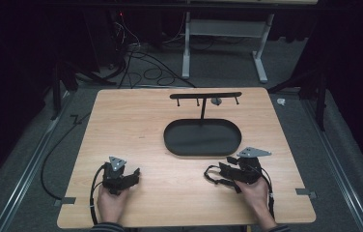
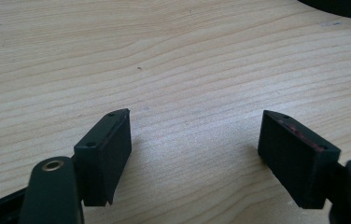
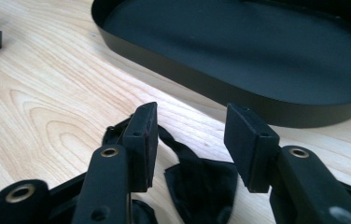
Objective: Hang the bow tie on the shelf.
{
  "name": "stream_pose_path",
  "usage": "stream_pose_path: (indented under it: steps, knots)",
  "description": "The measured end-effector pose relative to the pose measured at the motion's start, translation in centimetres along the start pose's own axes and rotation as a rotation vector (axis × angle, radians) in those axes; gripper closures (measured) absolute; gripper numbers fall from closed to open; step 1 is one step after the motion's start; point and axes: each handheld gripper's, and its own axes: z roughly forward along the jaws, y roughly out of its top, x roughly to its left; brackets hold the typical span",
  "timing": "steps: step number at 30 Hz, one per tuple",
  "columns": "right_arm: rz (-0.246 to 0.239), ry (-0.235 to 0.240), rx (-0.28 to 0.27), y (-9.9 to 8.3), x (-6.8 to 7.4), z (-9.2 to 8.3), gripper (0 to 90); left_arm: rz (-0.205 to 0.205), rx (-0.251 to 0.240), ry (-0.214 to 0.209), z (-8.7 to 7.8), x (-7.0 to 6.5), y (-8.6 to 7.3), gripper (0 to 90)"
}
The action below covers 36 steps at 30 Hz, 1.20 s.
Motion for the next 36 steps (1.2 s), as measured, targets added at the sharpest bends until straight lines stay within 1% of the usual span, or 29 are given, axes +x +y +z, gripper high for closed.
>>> stream_pose_path:
  steps: [10,15,16,22,23,25,28,32,35,36]
  knots:
    - [-0.021,0.035,0.031,0.3,0.9,1.2,60.3,0.000,0.000,-0.001,0.0,0.0,0.0,26.0]
    - [-0.029,0.044,0.044,0.4,1.1,1.7,62.0,0.000,0.000,-0.001,0.0,0.0,0.0,26.0]
    - [-0.028,0.047,0.054,0.4,1.1,1.9,62.8,0.000,0.000,-0.001,0.0,0.0,0.0,26.0]
    - [-0.032,0.051,0.076,0.4,1.2,2.6,64.6,0.000,0.000,-0.001,0.0,0.0,0.0,26.0]
    - [-0.036,0.051,0.087,0.3,1.2,2.8,66.0,0.000,0.000,0.000,0.0,0.0,0.0,26.0]
    - [-0.039,0.053,0.090,0.3,1.2,3.0,66.9,0.000,0.000,0.000,0.0,0.0,0.0,26.1]
    - [-0.044,0.050,0.108,0.2,1.1,3.4,70.1,0.001,0.000,0.000,0.0,0.0,0.0,26.0]
    - [-0.058,0.045,0.135,0.1,1.2,3.8,76.6,0.000,0.000,-0.001,0.0,0.0,0.0,26.0]
    - [-0.065,0.043,0.143,0.0,1.2,4.0,79.0,0.001,0.000,0.000,0.0,0.0,0.0,26.0]
    - [-0.072,0.046,0.146,0.0,1.2,4.0,81.5,0.000,0.000,0.000,0.0,0.0,0.0,26.0]
